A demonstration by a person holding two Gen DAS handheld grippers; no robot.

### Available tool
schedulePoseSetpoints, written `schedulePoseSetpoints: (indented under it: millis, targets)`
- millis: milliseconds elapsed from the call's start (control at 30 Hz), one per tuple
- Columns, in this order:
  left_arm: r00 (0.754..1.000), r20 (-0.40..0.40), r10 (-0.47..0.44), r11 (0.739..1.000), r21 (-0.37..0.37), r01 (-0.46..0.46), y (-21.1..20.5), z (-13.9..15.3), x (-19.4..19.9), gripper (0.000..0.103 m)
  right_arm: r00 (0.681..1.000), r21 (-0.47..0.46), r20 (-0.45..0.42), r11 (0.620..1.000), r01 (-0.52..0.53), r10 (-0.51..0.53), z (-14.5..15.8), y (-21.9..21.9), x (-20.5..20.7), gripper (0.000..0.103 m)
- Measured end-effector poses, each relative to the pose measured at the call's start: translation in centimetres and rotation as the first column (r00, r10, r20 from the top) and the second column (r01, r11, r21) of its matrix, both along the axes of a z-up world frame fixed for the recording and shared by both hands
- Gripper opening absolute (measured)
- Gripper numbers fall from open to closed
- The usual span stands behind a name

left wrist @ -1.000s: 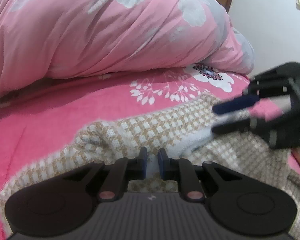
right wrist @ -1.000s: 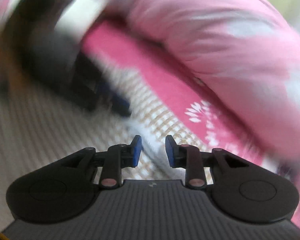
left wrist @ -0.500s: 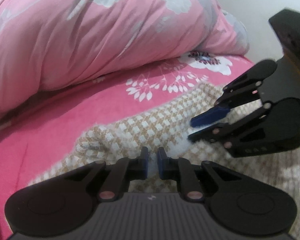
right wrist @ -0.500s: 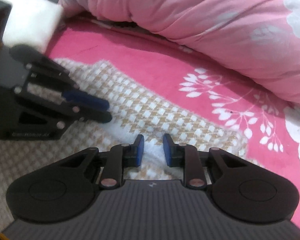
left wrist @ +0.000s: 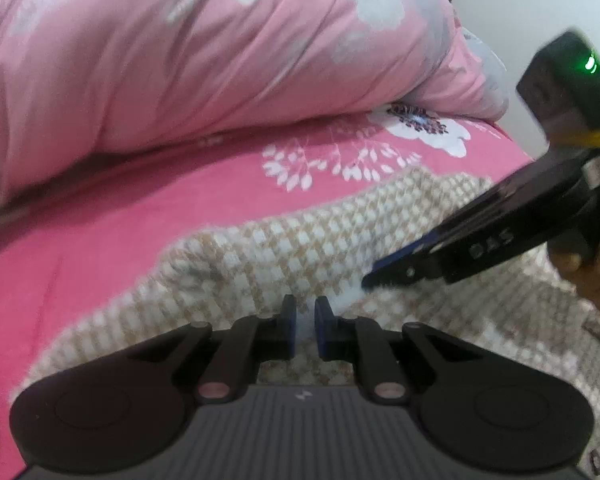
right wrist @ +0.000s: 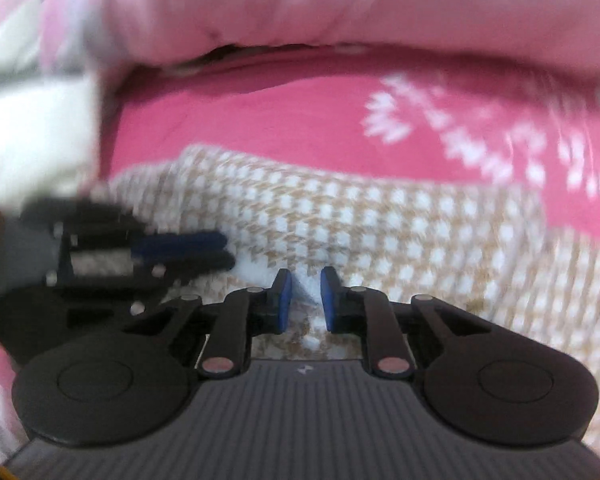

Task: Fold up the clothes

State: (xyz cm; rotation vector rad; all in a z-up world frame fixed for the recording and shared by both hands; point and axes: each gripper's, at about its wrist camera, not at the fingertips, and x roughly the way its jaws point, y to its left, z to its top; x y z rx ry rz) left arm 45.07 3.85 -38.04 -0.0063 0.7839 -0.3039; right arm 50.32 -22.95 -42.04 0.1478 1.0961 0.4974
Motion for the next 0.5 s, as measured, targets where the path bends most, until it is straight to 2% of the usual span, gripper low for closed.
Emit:
schedulePoseSetpoints:
  millis: [67,133,200,233,267,333,433,500]
  targets:
    - [0.998,0.068,-0.010,1.000,0.010,0.009,-0.1,1.1,-0.4,0.015,1.000,0.020,-0.009,1.000,0.014,-0.014,-0.1,-0.2,-0.1,0.013]
    - [0.996,0.089,0.005,1.000,-0.008,-0.004,0.2,1.4,0.0,0.017,1.000,0.023,-0.009,1.000,0.020,-0.020,-0.1,-0.1,-0.3,0.013]
    - [0.998,0.057,0.035,0.999,0.028,-0.037,0.2,0.4,1.0,0.017,0.999,0.027,-0.009,0.999,0.032,-0.032,0.0,-0.1,-0.5,0.013]
    - [0.998,0.033,0.049,0.997,0.054,-0.051,0.2,-0.4,1.5,0.012,0.999,0.029,-0.011,0.999,0.038,-0.038,-0.1,-0.2,-0.6,0.013]
    - [0.998,0.021,0.054,0.996,0.074,-0.055,0.2,-1.3,1.6,0.011,0.999,0.032,-0.013,0.998,0.044,-0.044,-0.1,-0.3,-0.7,0.013]
    - [0.998,0.044,0.049,0.994,0.094,-0.053,-0.2,-1.5,1.3,0.011,0.998,0.037,-0.018,0.998,0.057,-0.056,-0.1,-0.6,-0.9,0.013]
    - [0.998,0.036,0.055,0.995,0.077,-0.058,0.0,-1.5,1.3,0.011,0.999,0.023,-0.018,0.998,0.051,-0.051,0.3,-0.4,-0.7,0.013]
    - [0.998,0.033,0.057,0.996,0.065,-0.059,0.2,-1.6,1.3,0.011,1.000,-0.002,0.013,1.000,0.028,-0.028,1.5,-0.1,-0.8,0.014]
